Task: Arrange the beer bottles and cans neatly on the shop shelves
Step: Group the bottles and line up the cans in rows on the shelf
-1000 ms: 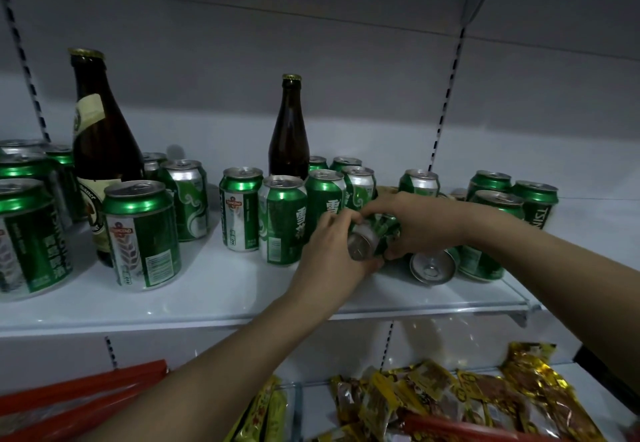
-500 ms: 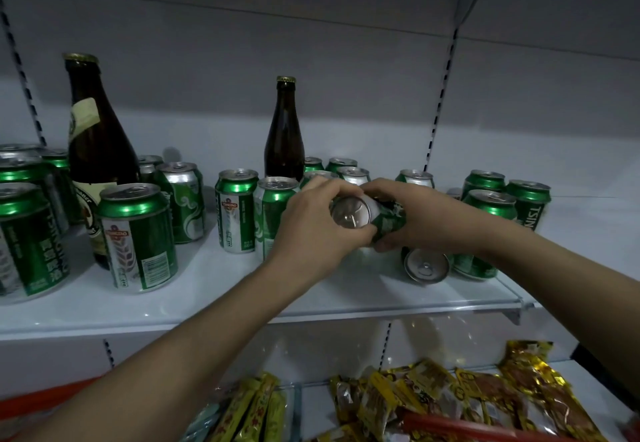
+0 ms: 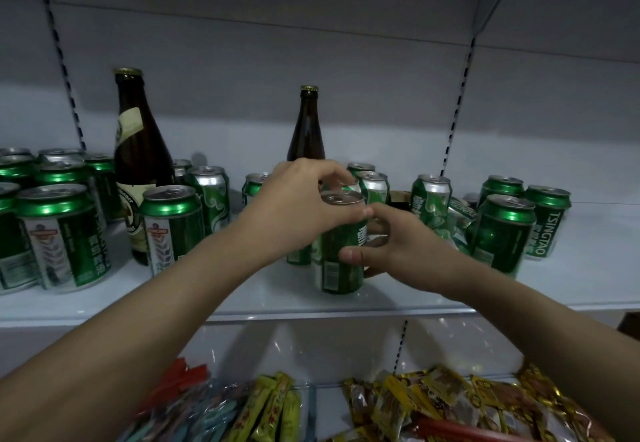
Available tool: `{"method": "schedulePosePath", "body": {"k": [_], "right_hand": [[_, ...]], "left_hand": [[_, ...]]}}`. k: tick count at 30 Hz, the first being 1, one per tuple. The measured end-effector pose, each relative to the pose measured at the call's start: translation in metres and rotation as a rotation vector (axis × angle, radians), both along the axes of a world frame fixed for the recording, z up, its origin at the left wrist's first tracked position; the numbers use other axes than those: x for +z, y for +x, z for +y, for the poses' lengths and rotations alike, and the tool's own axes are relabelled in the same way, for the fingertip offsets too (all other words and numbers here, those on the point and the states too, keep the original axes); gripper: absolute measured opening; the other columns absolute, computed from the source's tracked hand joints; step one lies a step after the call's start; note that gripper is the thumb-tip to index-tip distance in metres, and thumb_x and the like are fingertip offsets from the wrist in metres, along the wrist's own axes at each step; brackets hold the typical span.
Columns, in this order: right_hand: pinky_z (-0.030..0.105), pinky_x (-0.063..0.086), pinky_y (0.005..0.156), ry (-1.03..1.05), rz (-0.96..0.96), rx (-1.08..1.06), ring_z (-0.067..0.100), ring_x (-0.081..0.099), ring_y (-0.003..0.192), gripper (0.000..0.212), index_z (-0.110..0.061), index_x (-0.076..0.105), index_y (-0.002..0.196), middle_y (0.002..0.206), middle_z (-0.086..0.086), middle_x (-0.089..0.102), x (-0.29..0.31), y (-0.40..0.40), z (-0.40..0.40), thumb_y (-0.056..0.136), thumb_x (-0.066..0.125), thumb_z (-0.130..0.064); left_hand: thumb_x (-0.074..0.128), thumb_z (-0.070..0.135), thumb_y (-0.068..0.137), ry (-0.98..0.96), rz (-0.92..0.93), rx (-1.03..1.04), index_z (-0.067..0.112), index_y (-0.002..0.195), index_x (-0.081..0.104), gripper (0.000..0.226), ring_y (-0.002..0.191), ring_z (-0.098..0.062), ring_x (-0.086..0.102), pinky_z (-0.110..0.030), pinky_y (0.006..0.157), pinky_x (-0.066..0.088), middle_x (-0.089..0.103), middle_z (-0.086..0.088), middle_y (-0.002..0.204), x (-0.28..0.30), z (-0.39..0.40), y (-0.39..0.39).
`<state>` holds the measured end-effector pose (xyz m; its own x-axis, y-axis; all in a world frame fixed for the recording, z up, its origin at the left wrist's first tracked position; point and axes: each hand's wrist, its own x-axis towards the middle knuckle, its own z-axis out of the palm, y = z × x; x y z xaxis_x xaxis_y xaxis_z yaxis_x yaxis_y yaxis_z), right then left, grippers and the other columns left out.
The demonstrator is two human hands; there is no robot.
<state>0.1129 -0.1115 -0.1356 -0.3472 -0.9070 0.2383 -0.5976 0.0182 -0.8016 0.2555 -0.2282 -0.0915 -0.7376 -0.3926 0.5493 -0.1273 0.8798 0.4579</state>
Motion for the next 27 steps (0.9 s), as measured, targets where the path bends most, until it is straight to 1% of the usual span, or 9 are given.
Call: {"method": "schedulePosePath", "body": {"k": [3, 7, 9, 13, 16, 19, 21, 24, 27], "right_hand": [[0.044, 0.062, 0.074, -0.012, -0.056, 0.003, 0.02, 0.065, 0.107, 0.054, -0.017, 0.056, 0.12, 0.123, 0.004, 0.061, -0.007, 0.016, -0.014, 0.075, 0.083, -0.029], [0.048, 0.061, 0.074, -0.08, -0.03, -0.055, 0.02, 0.067, 0.099, 0.075, -0.024, 0.06, 0.11, 0.109, 0.002, 0.068, -0.017, 0.04, -0.04, 0.049, 0.085, -0.059], [0.051, 0.059, 0.075, -0.112, 0.012, -0.075, 0.02, 0.068, 0.093, 0.072, -0.026, 0.061, 0.102, 0.099, 0.0, 0.069, -0.021, 0.053, -0.053, 0.045, 0.079, -0.065], [0.049, 0.057, 0.066, -0.121, 0.018, -0.08, 0.023, 0.067, 0.075, 0.06, -0.02, 0.06, 0.093, 0.081, 0.006, 0.068, -0.023, 0.076, -0.079, 0.053, 0.084, -0.057], [0.032, 0.044, 0.057, -0.126, 0.064, -0.132, 0.01, 0.051, 0.062, 0.047, -0.02, 0.056, 0.09, 0.07, -0.006, 0.056, -0.022, 0.085, -0.092, 0.066, 0.087, -0.045], [0.015, 0.035, 0.052, -0.119, 0.115, -0.153, -0.001, 0.048, 0.062, 0.043, -0.024, 0.052, 0.094, 0.072, -0.015, 0.051, -0.021, 0.092, -0.1, 0.073, 0.083, -0.043], [0.011, 0.034, 0.048, -0.111, 0.138, -0.145, -0.003, 0.045, 0.059, 0.04, -0.026, 0.048, 0.091, 0.071, -0.016, 0.049, -0.02, 0.094, -0.104, 0.076, 0.082, -0.042], [0.009, 0.035, 0.048, -0.079, 0.18, -0.132, -0.002, 0.046, 0.062, 0.038, -0.025, 0.047, 0.091, 0.075, -0.015, 0.049, -0.02, 0.094, -0.105, 0.079, 0.08, -0.04], [0.014, 0.046, 0.064, -0.066, 0.214, -0.103, 0.005, 0.057, 0.081, 0.045, -0.021, 0.053, 0.114, 0.088, -0.017, 0.054, -0.019, 0.091, -0.1, 0.081, 0.077, -0.041]], "left_hand": [[0.08, 0.047, 0.073, -0.048, -0.063, 0.049, 0.031, 0.108, 0.07, 0.04, 0.096, 0.0, 0.058, -0.016, 0.082, 0.047, 0.068, 0.015, 0.105, 0.004, -0.005, 0.015], [0.082, 0.043, 0.072, -0.03, -0.113, 0.105, 0.029, 0.099, 0.073, 0.032, 0.095, -0.003, 0.059, -0.019, 0.082, 0.048, 0.067, 0.015, 0.102, 0.006, -0.018, 0.04], [0.081, 0.041, 0.074, -0.04, -0.123, 0.134, 0.027, 0.102, 0.074, 0.032, 0.096, -0.004, 0.059, -0.023, 0.086, 0.049, 0.067, 0.013, 0.103, 0.008, -0.025, 0.051], [0.079, 0.033, 0.079, -0.086, -0.17, 0.195, 0.023, 0.11, 0.073, 0.033, 0.095, -0.001, 0.058, -0.019, 0.087, 0.045, 0.068, 0.012, 0.105, 0.008, -0.037, 0.067], [0.078, 0.031, 0.082, -0.101, -0.202, 0.226, 0.022, 0.115, 0.071, 0.036, 0.105, -0.007, 0.062, -0.031, 0.098, 0.05, 0.069, 0.006, 0.116, 0.007, -0.047, 0.072], [0.075, 0.029, 0.084, -0.12, -0.24, 0.257, 0.022, 0.117, 0.069, 0.034, 0.109, -0.012, 0.061, -0.028, 0.094, 0.048, 0.068, 0.003, 0.118, 0.007, -0.056, 0.071], [0.074, 0.028, 0.086, -0.133, -0.259, 0.269, 0.022, 0.118, 0.067, 0.034, 0.11, -0.014, 0.06, -0.025, 0.089, 0.045, 0.067, 0.001, 0.119, 0.007, -0.06, 0.069], [0.071, 0.027, 0.087, -0.145, -0.27, 0.272, 0.021, 0.12, 0.066, 0.034, 0.108, -0.015, 0.06, -0.024, 0.088, 0.045, 0.066, 0.001, 0.119, 0.005, -0.064, 0.067], [0.069, 0.026, 0.087, -0.193, -0.271, 0.271, 0.021, 0.123, 0.063, 0.037, 0.109, -0.014, 0.059, -0.023, 0.086, 0.043, 0.065, 0.002, 0.121, 0.005, -0.063, 0.067]]}}
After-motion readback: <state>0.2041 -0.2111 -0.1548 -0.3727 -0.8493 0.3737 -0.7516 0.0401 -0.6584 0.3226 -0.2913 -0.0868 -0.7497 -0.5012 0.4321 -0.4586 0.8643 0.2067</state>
